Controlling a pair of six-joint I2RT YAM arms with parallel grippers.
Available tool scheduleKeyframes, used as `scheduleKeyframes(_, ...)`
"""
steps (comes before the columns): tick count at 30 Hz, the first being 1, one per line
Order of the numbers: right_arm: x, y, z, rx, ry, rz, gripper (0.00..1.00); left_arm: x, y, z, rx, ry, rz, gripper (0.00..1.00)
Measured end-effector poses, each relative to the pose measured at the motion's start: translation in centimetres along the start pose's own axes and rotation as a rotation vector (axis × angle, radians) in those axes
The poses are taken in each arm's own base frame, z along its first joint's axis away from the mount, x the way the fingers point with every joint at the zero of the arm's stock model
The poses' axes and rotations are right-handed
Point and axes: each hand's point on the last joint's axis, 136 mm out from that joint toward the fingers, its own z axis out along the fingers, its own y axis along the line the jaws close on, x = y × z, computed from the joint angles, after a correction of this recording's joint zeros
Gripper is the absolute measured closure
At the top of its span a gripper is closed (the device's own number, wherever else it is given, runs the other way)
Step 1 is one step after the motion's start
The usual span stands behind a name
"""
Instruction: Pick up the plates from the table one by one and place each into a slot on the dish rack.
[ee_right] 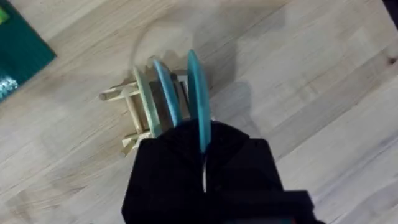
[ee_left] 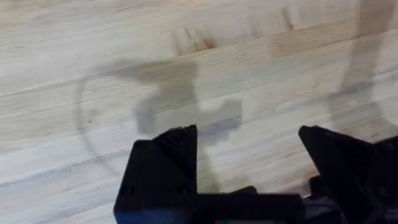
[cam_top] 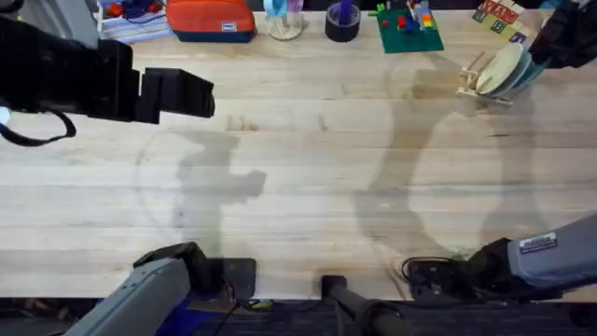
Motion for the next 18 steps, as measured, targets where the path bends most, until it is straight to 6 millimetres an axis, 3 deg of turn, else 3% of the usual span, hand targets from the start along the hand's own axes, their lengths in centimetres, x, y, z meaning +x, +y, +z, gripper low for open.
scheduleKeyframes(18, -0.69, 0.22, -0.03, -0.010, -0.028, -0.047, 0.972, 0.00, 0.01, 0.00, 0.000, 0.000, 0.000, 0.007)
